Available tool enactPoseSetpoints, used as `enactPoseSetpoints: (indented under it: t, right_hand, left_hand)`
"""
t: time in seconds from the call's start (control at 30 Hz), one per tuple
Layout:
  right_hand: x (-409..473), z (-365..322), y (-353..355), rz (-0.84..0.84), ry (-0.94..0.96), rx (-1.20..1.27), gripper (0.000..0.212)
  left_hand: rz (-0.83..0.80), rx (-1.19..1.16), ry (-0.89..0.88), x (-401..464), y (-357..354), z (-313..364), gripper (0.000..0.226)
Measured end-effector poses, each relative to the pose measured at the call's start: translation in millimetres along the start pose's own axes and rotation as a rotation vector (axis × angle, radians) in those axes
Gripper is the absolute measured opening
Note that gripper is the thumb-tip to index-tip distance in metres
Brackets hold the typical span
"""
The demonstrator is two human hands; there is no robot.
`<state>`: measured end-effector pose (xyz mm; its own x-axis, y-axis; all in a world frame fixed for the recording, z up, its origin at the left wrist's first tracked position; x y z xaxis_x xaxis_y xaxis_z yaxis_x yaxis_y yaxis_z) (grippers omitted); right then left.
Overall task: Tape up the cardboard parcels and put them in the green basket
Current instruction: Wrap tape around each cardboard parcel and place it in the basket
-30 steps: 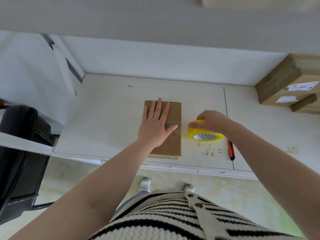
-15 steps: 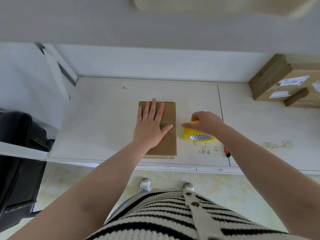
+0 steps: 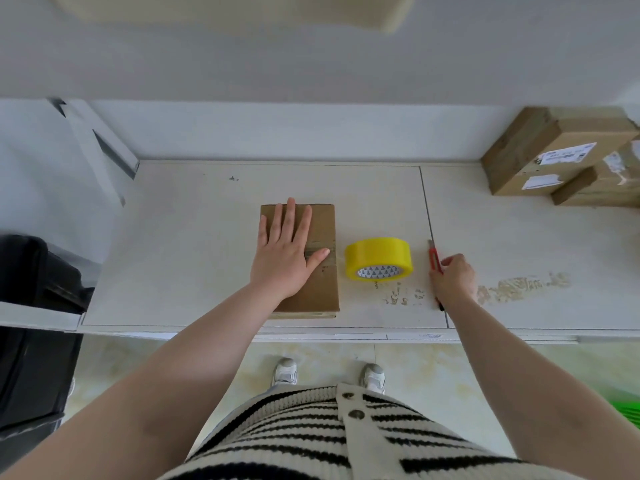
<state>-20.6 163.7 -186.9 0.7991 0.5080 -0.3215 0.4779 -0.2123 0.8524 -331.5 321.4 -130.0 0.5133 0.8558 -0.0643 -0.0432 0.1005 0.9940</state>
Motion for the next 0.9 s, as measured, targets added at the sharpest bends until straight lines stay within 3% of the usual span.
enactPoseSetpoints:
  t: [0.23,0.37,0.53,0.7,0.9]
  right_hand:
    - [5.2,-40.7,27.4,-0.090,-0.045,0.610,0.022]
    - [-14.7,-101.4,42.1,-0.300,0.026,0.759,0.016]
    - [-76.6,-178.2,16.9,-0.556,0.260,0.539,0.009]
    - [-96.7,-182.3,-6.0,-0.411,0.352,0.182,0.018]
    - [-99.0,-180.8,4.9,-0.363,0.374,0.072,0.026]
  left_hand:
    - [0.017,-0.013,-0.013,-0.4,1.7,0.6,0.085]
    - [0.022,-0.024,-0.013,-0.8,1.8,0.1,0.087]
    - [0.022,-0.002,-0.014,-1.3,3.1,0.1,0.088]
    - [0.039,-0.034,-0.019,-1.0,4.8,0.3,0.084]
    - [0.035,-0.029,-0.017,-1.1,3.8,0.2,0.083]
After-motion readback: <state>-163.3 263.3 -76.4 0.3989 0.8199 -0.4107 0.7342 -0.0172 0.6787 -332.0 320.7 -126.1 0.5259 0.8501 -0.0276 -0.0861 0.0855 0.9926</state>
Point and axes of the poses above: each hand's wrist, its own x-axis towards the middle knuckle, its own y-axis out of the back of the hand, z = x × y, the point moved 10 cm from there along x, towards the middle knuckle, and after that the axes turned 3 degrees about z, right-handed, at the moved point
